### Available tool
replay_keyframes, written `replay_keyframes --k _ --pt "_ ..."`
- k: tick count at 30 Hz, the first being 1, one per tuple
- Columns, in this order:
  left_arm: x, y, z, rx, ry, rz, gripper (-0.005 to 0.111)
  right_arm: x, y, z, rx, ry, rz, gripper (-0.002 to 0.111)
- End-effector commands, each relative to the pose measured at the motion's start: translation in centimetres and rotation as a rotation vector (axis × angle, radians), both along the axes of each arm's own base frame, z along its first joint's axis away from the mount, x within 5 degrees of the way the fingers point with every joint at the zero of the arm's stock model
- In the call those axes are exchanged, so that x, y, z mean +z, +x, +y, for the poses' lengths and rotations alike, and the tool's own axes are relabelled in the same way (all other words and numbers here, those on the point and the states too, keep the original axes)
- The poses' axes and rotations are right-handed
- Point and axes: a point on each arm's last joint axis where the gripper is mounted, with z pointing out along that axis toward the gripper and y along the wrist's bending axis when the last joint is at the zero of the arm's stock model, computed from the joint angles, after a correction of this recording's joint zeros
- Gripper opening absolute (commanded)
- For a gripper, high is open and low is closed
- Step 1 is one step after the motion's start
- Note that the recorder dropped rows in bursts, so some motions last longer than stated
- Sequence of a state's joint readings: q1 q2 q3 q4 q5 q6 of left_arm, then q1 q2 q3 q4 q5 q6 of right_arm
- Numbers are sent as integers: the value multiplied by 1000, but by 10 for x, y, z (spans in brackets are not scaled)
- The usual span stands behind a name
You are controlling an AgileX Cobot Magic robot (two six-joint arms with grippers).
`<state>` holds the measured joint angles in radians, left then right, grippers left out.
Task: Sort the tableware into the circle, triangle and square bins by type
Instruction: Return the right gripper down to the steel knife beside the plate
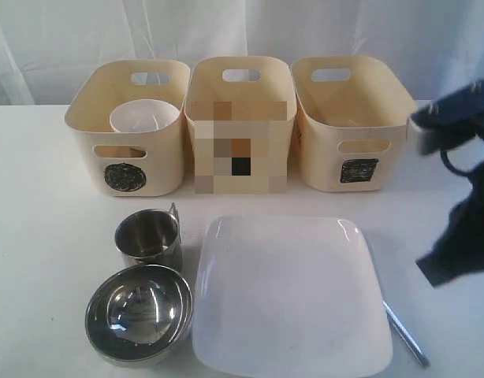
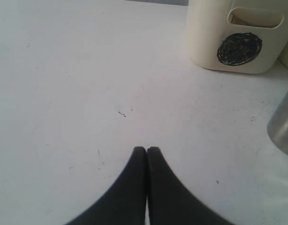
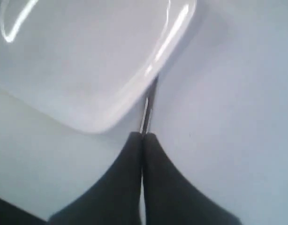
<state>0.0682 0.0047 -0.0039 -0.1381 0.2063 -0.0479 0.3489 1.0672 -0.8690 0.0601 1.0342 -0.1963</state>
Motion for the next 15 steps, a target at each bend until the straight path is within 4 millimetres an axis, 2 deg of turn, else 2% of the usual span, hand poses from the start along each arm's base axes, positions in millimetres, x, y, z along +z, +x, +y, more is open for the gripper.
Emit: replay_keyframes --k 1,8,15 --pt "-1 0 0 -1 -2 -5 0 -30 -7 -13 -10 -148 102 6" --pt "-1 0 0 -1 -2 -5 0 -60 6 -8 -9 -186 214 34" --pt "-1 0 0 -1 -2 -5 0 -89 32 2 -7 -186 227 36"
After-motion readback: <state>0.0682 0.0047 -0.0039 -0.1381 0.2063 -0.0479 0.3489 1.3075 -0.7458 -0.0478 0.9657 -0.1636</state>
